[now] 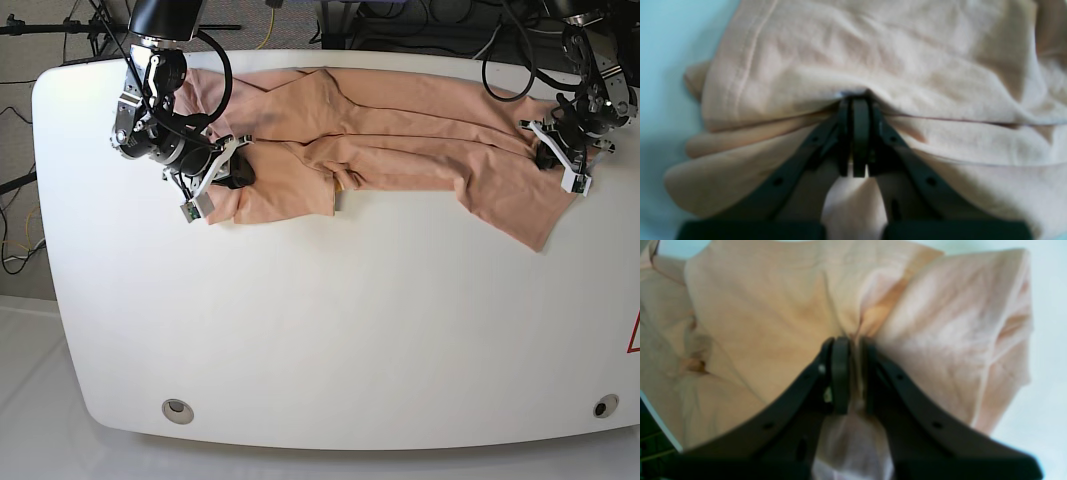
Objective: Fold the T-shirt properly
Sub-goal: 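Drag the shirt strip with both grippers toward the table centre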
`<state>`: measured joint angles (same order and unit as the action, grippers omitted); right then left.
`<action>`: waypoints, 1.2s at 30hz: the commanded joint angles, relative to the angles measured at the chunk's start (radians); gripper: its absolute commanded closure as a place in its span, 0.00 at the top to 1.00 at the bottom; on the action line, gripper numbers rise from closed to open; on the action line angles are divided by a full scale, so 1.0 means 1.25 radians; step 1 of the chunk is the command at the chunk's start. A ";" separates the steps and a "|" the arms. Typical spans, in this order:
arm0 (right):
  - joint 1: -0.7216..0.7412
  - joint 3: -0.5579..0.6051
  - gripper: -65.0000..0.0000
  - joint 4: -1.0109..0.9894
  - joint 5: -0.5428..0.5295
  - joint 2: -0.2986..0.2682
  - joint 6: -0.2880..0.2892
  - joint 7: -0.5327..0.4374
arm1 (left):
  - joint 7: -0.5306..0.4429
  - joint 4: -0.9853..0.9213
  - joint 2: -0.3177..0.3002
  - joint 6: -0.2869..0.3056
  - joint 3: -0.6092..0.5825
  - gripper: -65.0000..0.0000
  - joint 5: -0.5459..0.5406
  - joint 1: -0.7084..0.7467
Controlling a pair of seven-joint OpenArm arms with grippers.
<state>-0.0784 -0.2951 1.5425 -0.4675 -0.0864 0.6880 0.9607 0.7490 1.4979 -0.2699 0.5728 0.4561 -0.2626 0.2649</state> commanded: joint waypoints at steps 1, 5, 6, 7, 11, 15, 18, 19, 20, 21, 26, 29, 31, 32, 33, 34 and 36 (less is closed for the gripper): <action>0.015 -0.003 0.08 -0.002 -0.007 -0.006 -0.008 -0.040 | 0.101 -0.046 0.012 0.001 -0.022 0.00 0.056 0.002; 0.038 -0.003 0.08 -0.039 -0.007 -0.006 -0.064 -0.049 | 0.099 -0.076 0.010 0.001 -0.033 0.00 0.055 -0.010; 0.042 -0.003 0.08 -0.048 -0.007 -0.006 -0.072 -0.049 | 0.099 -0.079 0.010 0.001 -0.033 0.00 0.055 -0.016; 0.047 -0.003 0.08 -0.061 -0.007 -0.008 -0.086 -0.050 | 0.097 -0.083 0.010 0.001 -0.033 0.00 0.055 -0.026; 0.073 -0.003 0.08 -0.105 0.006 -0.008 -0.116 -0.058 | 0.075 -0.103 0.010 0.001 -0.043 0.00 0.056 -0.049; 0.090 -0.003 0.08 -0.135 0.042 -0.008 -0.121 -0.098 | 0.052 -0.129 0.010 -0.001 -0.055 0.00 0.056 -0.054; 0.099 -0.003 0.08 -0.147 0.065 -0.006 -0.121 -0.132 | 0.036 -0.141 0.010 -0.002 -0.065 0.00 0.056 -0.055; 0.099 -0.003 0.08 -0.148 0.071 -0.006 -0.123 -0.140 | 0.030 -0.143 0.010 -0.002 -0.067 0.00 0.056 -0.055; 0.100 -0.003 0.08 -0.148 0.078 -0.006 -0.125 -0.148 | 0.022 -0.144 0.009 -0.002 -0.071 0.00 0.056 -0.057; 0.100 -0.003 0.08 -0.148 0.082 -0.006 -0.129 -0.154 | 0.016 -0.144 0.009 -0.002 -0.073 0.00 0.056 -0.059; 0.112 -0.003 0.08 -0.148 0.087 -0.008 -0.164 -0.163 | 0.007 -0.144 0.005 -0.002 -0.082 0.00 0.057 -0.073; 0.115 -0.004 0.08 -0.148 0.087 -0.015 -0.180 -0.163 | 0.007 -0.143 -0.012 -0.002 -0.086 0.00 0.057 -0.078; 0.116 -0.004 0.08 -0.148 0.086 -0.021 -0.184 -0.163 | 0.007 -0.144 -0.018 -0.002 -0.098 0.00 0.057 -0.093; 0.116 -0.004 0.08 -0.148 0.085 -0.021 -0.184 -0.163 | 0.007 -0.144 -0.020 -0.002 -0.100 0.00 0.057 -0.096; 0.117 -0.004 0.08 -0.148 0.085 -0.021 -0.184 -0.163 | 0.007 -0.144 -0.029 -0.002 -0.106 0.00 0.057 -0.102; 0.119 -0.004 0.08 -0.148 0.085 -0.024 -0.184 -0.163 | 0.007 -0.144 -0.036 -0.002 -0.111 0.00 0.057 -0.105; 0.126 -0.004 0.08 -0.148 0.085 -0.024 -0.184 -0.163 | 0.007 -0.144 -0.045 -0.002 -0.119 0.00 0.057 -0.106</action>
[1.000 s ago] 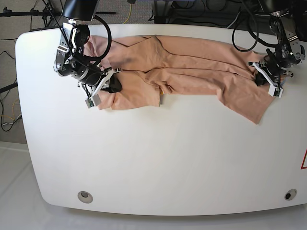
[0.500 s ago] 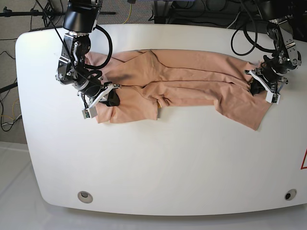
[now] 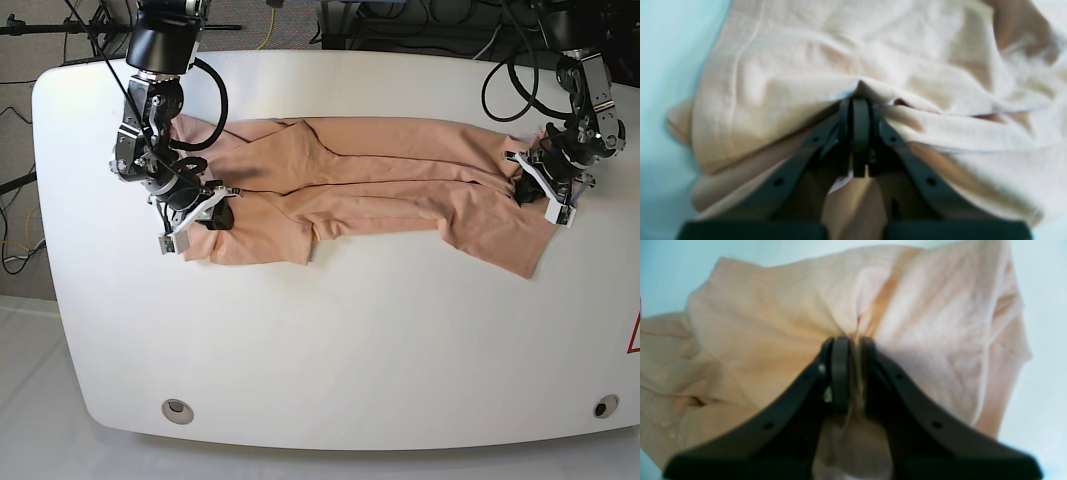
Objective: Fold the T-shirt properly
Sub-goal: 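Drag the shirt strip with both grippers toward the table centre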
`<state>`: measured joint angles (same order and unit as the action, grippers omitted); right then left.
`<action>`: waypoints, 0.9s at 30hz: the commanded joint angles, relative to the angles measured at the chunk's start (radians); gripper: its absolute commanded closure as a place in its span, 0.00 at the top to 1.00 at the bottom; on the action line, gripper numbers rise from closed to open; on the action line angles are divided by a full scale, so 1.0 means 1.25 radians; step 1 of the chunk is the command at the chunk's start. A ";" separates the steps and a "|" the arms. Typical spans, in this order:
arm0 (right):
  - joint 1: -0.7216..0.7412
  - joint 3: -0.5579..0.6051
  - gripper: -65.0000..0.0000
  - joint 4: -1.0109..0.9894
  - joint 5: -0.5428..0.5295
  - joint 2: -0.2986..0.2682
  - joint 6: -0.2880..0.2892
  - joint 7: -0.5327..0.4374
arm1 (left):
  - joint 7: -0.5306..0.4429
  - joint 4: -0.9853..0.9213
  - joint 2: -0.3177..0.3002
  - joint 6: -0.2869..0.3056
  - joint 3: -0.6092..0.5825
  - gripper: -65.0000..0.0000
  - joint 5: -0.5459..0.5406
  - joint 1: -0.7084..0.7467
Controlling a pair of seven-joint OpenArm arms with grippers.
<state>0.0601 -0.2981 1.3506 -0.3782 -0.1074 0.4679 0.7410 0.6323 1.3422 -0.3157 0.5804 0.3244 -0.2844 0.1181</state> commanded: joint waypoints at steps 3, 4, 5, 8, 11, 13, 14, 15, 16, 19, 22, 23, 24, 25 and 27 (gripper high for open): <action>0.020 -0.022 0.08 0.005 0.016 -0.006 -0.008 0.013 | 0.096 -0.019 -0.019 -0.008 -0.022 0.00 0.075 0.010; 0.021 -0.032 0.08 0.005 0.016 -0.004 -0.008 0.013 | 0.095 -0.019 -0.022 -0.008 -0.026 0.00 0.075 0.010; 0.021 -0.044 0.08 0.005 0.016 -0.002 -0.008 0.013 | 0.095 -0.019 -0.024 -0.008 -0.028 0.00 0.075 0.009; 0.023 -0.064 0.08 0.005 0.016 -0.002 -0.008 0.013 | 0.095 -0.020 -0.034 -0.008 -0.043 0.00 0.075 -0.008; 0.024 -0.065 0.08 0.005 0.016 -0.006 -0.008 0.013 | 0.095 -0.020 -0.041 -0.008 -0.054 0.00 0.078 -0.015; 0.031 -0.065 0.08 0.005 0.016 -0.007 -0.008 0.013 | 0.095 -0.020 -0.044 -0.008 -0.059 0.00 0.091 -0.017; 0.035 -0.065 0.08 0.005 0.016 -0.007 -0.008 0.013 | 0.095 -0.020 -0.045 -0.008 -0.059 0.00 0.098 -0.017; 0.036 -0.067 0.08 0.005 0.016 -0.007 -0.008 0.013 | 0.095 -0.020 -0.045 -0.008 -0.059 0.00 0.108 -0.018; 0.036 -0.067 0.08 0.005 0.016 -0.007 -0.008 0.013 | 0.095 -0.018 -0.045 -0.008 -0.059 0.00 0.120 -0.019; 0.037 -0.067 0.08 0.005 0.016 -0.007 -0.008 0.013 | 0.095 -0.016 -0.044 -0.006 -0.059 0.00 0.151 -0.039; 0.038 -0.067 0.08 0.006 0.014 -0.007 -0.008 0.013 | 0.095 -0.019 -0.043 -0.006 -0.059 0.00 0.174 -0.051; 0.038 -0.067 0.08 0.008 0.012 -0.007 -0.008 0.013 | 0.095 -0.019 -0.043 -0.006 -0.059 0.00 0.181 -0.053; 0.038 -0.067 0.08 0.009 0.012 -0.007 -0.008 0.013 | 0.095 -0.018 -0.043 -0.006 -0.059 0.00 0.184 -0.053; 0.038 -0.065 0.08 0.010 0.012 -0.007 -0.008 0.013 | 0.095 -0.016 -0.043 -0.006 -0.059 0.00 0.186 -0.055; 0.040 -0.065 0.08 0.011 0.011 -0.006 -0.008 0.013 | 0.095 -0.015 -0.043 -0.006 -0.059 0.00 0.186 -0.055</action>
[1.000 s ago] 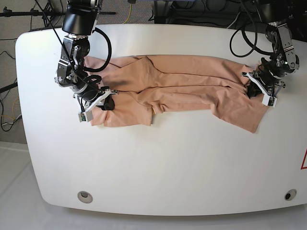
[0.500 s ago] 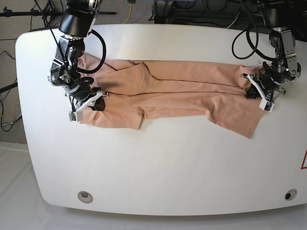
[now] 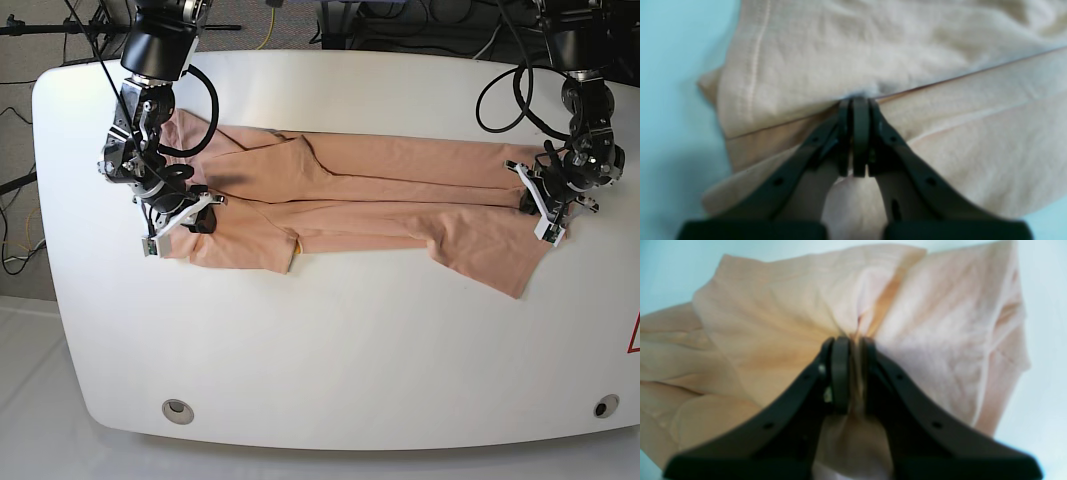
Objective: Fold the T-shirt properly
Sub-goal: 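Drag the shirt strip with both grippers toward the table centre, then open the right gripper and release the shirt end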
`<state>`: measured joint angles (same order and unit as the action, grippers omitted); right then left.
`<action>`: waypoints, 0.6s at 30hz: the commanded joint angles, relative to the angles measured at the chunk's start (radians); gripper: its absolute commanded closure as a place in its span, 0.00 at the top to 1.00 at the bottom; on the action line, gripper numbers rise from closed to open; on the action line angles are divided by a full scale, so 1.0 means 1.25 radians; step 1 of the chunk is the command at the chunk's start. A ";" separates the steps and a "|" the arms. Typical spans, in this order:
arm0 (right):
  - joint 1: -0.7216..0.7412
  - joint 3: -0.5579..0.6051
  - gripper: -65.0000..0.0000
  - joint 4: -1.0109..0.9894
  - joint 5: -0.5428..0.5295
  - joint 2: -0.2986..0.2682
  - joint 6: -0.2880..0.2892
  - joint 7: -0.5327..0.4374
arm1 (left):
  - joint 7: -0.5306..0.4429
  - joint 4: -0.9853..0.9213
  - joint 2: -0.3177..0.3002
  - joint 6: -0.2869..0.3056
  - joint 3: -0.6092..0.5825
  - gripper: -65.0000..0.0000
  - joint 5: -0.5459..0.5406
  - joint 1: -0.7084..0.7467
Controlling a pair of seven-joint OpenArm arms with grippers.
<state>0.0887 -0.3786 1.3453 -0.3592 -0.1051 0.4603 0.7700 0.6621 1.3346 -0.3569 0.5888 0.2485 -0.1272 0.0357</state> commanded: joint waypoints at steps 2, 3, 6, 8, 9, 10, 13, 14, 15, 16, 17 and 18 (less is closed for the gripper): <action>0.025 -0.001 0.08 0.016 -0.004 -0.006 -0.001 -0.010 | 0.071 -0.009 -0.010 -0.013 0.003 0.00 0.059 0.011; 0.029 -0.001 0.08 0.016 -0.004 -0.006 -0.001 -0.008 | 0.071 -0.009 -0.010 -0.013 0.004 0.00 0.059 0.011; 0.033 -0.001 0.09 0.017 -0.004 -0.007 -0.001 -0.007 | 0.071 0.002 -0.010 -0.013 0.006 0.00 0.059 0.010; 0.036 -0.001 0.09 0.018 -0.004 -0.007 -0.001 -0.007 | 0.071 0.017 -0.010 -0.013 0.006 0.00 0.059 0.010; 0.044 -0.001 0.09 0.022 -0.004 -0.007 0.001 -0.005 | 0.072 0.028 -0.010 -0.013 0.007 0.00 0.061 0.010; 0.046 -0.001 0.09 0.024 -0.004 -0.009 0.001 -0.004 | 0.072 0.035 -0.010 -0.013 0.007 0.00 0.061 0.010; 0.052 -0.001 0.09 0.035 -0.004 -0.009 0.002 -0.004 | 0.072 0.065 -0.010 -0.013 0.007 0.00 0.061 0.011; 0.054 -0.001 0.09 0.039 -0.004 -0.009 0.002 -0.004 | 0.072 0.071 -0.010 -0.013 0.007 0.00 0.061 0.011; 0.054 -0.001 0.09 0.043 -0.005 -0.009 0.002 -0.004 | 0.072 0.077 -0.010 -0.013 0.007 0.00 0.061 0.011; 0.055 -0.001 0.09 0.050 -0.005 -0.009 0.002 -0.003 | 0.072 0.088 -0.010 -0.013 0.007 0.00 0.061 0.011; 0.055 -0.001 0.09 0.052 -0.005 -0.009 0.002 -0.002 | 0.072 0.090 -0.010 -0.013 0.007 0.00 0.061 0.011; 0.056 -0.001 0.09 0.057 -0.005 -0.009 0.002 0.003 | 0.072 0.097 -0.010 -0.013 0.007 0.00 0.061 0.011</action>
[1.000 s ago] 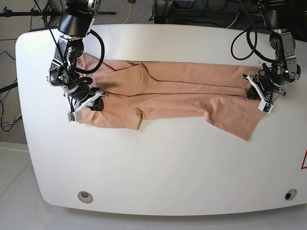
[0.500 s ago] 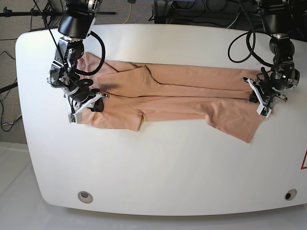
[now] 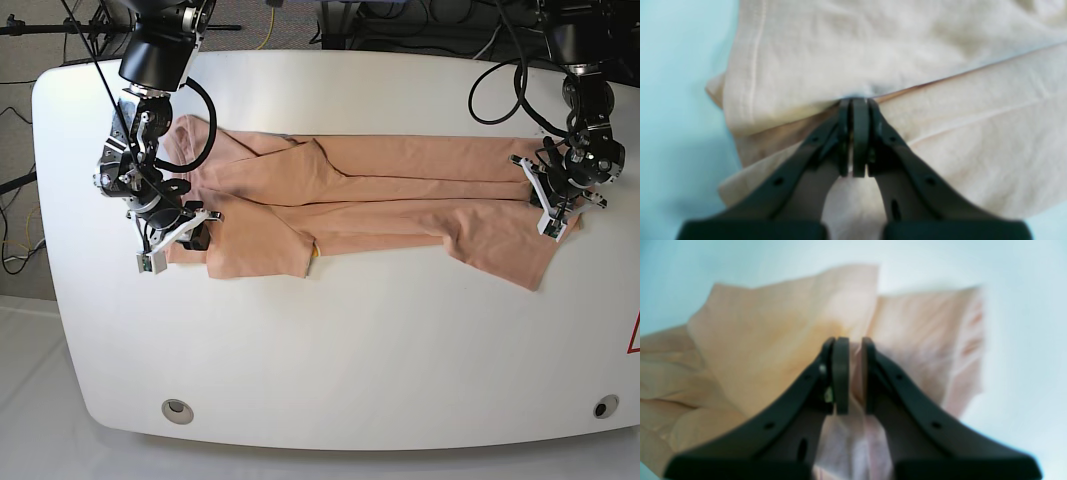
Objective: Fold the T-shirt properly
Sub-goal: 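Open the right gripper and release the shirt end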
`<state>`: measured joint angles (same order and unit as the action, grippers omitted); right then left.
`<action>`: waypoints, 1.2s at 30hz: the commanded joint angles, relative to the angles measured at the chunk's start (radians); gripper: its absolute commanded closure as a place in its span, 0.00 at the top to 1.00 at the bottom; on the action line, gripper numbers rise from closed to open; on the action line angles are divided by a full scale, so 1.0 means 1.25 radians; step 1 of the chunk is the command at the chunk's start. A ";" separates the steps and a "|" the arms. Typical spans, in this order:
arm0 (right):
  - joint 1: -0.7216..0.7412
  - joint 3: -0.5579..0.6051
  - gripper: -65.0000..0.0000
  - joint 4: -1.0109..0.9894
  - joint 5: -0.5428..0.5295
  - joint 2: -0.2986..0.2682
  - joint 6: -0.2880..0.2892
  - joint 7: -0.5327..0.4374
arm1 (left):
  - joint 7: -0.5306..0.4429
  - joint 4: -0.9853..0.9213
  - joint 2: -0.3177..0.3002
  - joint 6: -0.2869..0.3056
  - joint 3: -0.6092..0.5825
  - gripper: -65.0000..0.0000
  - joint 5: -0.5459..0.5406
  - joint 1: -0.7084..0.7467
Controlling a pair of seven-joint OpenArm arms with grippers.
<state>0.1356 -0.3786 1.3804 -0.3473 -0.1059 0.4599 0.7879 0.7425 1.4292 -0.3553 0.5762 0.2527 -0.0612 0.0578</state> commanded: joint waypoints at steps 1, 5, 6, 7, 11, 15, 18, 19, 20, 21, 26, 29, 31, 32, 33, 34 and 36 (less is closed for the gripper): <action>0.020 -0.001 0.09 0.034 -0.015 -0.008 0.001 -0.004 | 0.009 0.027 -0.011 -0.003 0.003 0.00 0.008 -0.006; 0.031 -0.001 0.09 0.046 -0.015 -0.008 0.001 0.023 | 0.009 0.047 -0.011 -0.004 0.003 0.00 0.008 -0.008; 0.035 -0.001 0.10 0.048 -0.015 -0.008 0.001 0.034 | 0.009 0.054 -0.011 -0.004 0.003 0.00 0.008 -0.008; 0.035 -0.001 0.12 0.050 -0.015 -0.008 0.001 0.042 | 0.009 0.059 -0.011 -0.004 0.003 0.00 0.008 -0.008; 0.047 -0.001 0.28 0.051 -0.015 -0.006 0.005 0.066 | 0.011 0.088 -0.011 -0.004 0.003 0.00 0.008 -0.008; 0.050 0.000 0.47 0.051 -0.015 -0.003 0.007 0.070 | 0.012 0.114 -0.011 -0.004 0.003 0.00 0.008 -0.008; 0.052 0.003 0.59 0.046 -0.015 -0.001 0.007 0.069 | 0.012 0.133 -0.010 -0.005 0.003 0.00 0.008 -0.008; 0.053 0.003 0.60 0.045 -0.015 0.001 0.007 0.069 | 0.012 0.135 -0.010 -0.005 0.003 0.00 0.008 -0.008; 0.059 0.003 0.62 0.044 -0.015 0.006 0.008 0.067 | 0.012 0.142 -0.010 -0.005 0.003 0.00 0.008 -0.008; 0.064 0.003 0.62 0.044 -0.012 0.012 0.008 0.067 | 0.012 0.149 -0.010 -0.005 0.003 0.00 0.008 -0.008; 0.082 0.003 0.62 0.035 -0.009 0.019 0.008 0.067 | 0.012 0.184 -0.010 -0.005 0.006 0.00 0.009 -0.003; 0.101 0.003 0.62 0.005 -0.009 0.019 0.008 0.066 | 0.012 0.206 -0.010 -0.005 0.007 0.00 0.009 0.001; 0.128 0.003 0.62 -0.032 -0.009 0.018 0.008 0.066 | 0.019 0.221 -0.010 -0.005 0.012 0.00 0.009 0.015; 0.133 0.003 0.62 -0.041 -0.009 0.018 0.008 0.065 | 0.023 0.225 -0.010 -0.005 0.016 0.00 0.009 0.018; 0.147 0.003 0.62 -0.065 -0.009 0.017 0.010 0.065 | 0.033 0.234 -0.011 -0.005 0.029 0.00 0.009 0.024; 0.154 0.003 0.62 -0.080 -0.009 0.017 0.011 0.064 | 0.038 0.241 -0.011 -0.005 0.038 0.00 0.009 0.027; 0.171 0.003 0.62 -0.116 -0.009 0.015 0.022 0.045 | 0.051 0.250 -0.011 -0.004 0.056 0.00 0.009 0.030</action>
<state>0.3042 -0.3744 1.2770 -0.3416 -0.0799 0.4686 0.8898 0.8055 1.7123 -0.3481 0.5808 0.2939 -0.0566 0.1028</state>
